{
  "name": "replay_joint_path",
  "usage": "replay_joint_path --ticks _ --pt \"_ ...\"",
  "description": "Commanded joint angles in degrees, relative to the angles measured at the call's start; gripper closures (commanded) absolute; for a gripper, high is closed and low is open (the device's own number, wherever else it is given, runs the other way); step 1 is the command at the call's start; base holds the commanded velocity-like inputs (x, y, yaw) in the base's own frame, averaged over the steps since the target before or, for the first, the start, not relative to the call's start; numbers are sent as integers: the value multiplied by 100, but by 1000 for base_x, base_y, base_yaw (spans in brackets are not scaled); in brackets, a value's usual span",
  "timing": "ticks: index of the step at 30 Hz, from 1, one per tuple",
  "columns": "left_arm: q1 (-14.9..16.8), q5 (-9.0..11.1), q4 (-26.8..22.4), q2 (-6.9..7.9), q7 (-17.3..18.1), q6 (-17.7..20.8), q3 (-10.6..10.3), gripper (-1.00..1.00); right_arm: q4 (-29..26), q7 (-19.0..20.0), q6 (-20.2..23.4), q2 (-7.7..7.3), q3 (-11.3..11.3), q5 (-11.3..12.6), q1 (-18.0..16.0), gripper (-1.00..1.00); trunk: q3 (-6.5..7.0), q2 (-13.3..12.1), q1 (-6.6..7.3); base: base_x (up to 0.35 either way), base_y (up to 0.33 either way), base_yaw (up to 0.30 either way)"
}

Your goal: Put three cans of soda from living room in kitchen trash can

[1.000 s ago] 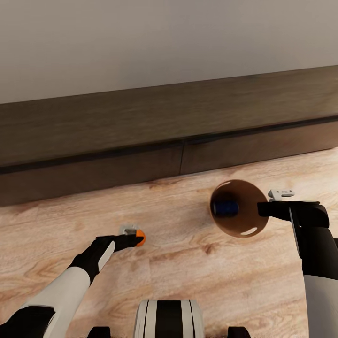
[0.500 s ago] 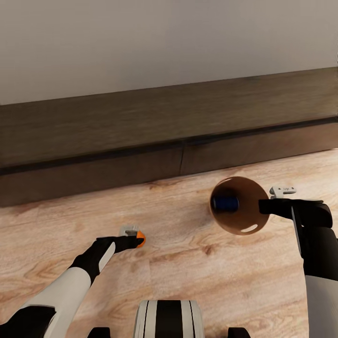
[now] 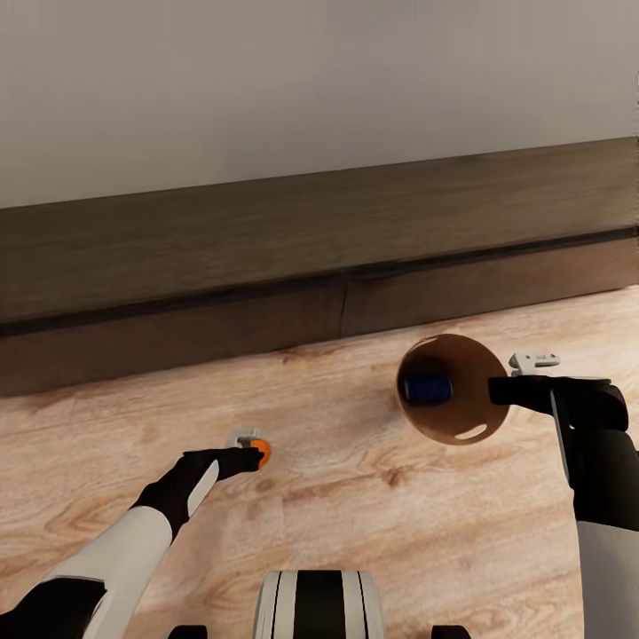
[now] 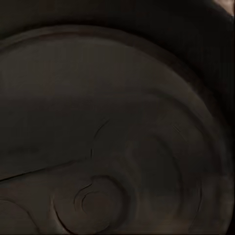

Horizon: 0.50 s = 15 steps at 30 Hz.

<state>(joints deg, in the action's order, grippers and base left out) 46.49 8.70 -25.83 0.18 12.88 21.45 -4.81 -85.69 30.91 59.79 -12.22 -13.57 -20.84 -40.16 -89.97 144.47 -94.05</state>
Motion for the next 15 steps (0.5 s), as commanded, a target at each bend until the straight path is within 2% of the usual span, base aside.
replay_joint_path --ticks 1,10,15 --pt "0 0 0 0 4 -3 -1 100 -1 20 21 2 4 97 -1 100 10 0 0 0 0 0" --pt "0 -17 7 -17 2 -5 -28 100 2 20 21 8 6 97 -1 100 292 -12 24 0 0 0" --pt "0 -17 8 -25 4 2 -29 100 7 20 21 9 98 97 -1 100 448 -19 36 0 0 0"
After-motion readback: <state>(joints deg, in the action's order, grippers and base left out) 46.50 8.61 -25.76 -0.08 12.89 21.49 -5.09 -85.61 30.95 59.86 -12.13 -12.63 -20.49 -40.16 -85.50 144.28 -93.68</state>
